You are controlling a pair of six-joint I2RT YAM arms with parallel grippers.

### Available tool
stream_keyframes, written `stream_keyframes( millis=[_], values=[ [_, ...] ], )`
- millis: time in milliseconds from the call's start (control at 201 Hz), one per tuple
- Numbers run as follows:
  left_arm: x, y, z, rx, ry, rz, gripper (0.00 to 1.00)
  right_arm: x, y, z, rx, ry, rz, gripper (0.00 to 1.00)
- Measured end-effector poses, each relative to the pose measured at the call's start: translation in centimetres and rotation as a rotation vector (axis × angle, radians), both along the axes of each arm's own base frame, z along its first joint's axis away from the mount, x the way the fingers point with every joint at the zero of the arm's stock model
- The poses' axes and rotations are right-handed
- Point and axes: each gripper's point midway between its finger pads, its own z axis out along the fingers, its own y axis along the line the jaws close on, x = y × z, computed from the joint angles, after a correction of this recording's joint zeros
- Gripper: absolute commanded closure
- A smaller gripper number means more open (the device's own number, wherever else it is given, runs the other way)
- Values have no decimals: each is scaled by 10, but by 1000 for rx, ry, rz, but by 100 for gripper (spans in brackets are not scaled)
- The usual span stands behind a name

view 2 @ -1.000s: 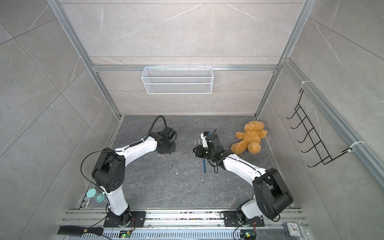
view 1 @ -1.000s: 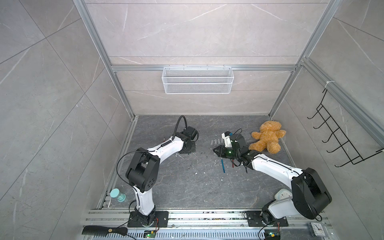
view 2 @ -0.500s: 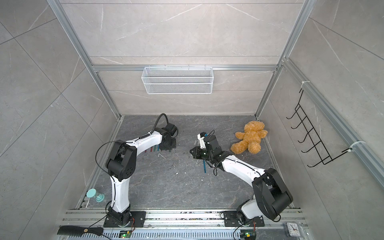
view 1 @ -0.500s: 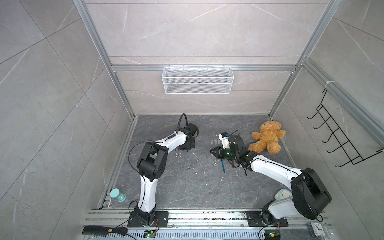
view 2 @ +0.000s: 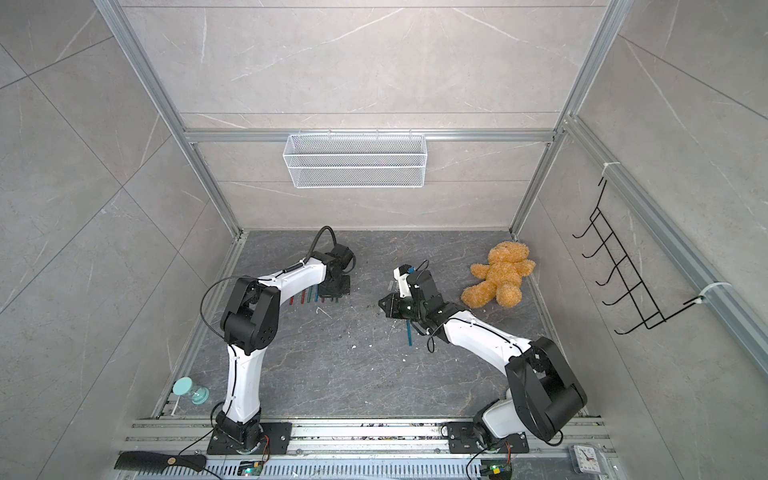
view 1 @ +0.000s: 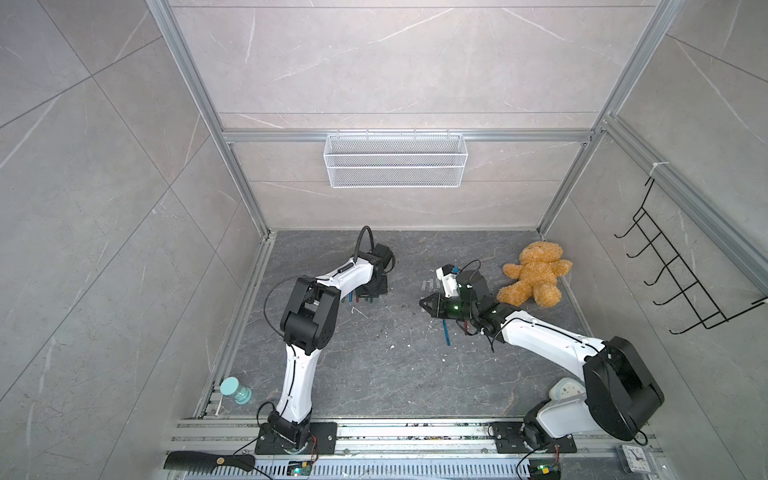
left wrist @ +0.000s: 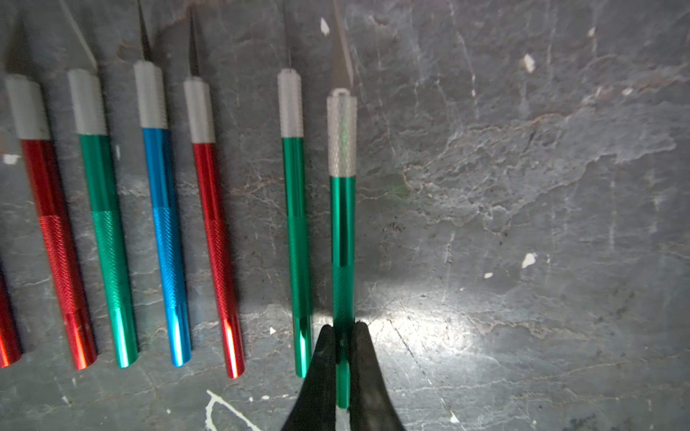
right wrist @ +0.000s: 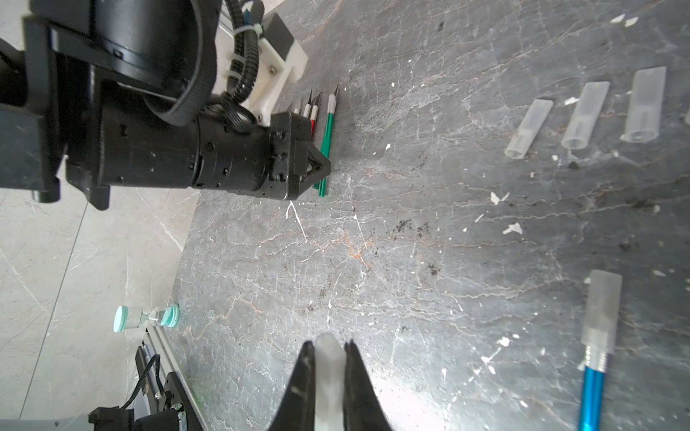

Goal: Remove protective caps from carving knives
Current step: Place the carving knife at the center of the board.

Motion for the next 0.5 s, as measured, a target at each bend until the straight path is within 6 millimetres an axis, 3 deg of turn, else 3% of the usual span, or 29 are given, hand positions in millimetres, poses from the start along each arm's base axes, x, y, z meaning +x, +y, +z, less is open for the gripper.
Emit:
stream_keyframes(
  millis=[130,329,503],
  values=[
    [5,-3,4,-4,-11,-8,100,-1,1,0,1,1,4,100],
    [6,-3,-11,13,18,-14,100,-1,1,0,2,1,5,100],
    [8,-4,-10,16,22,-17,100,-3,3,0,3,2,12,100]
  ],
)
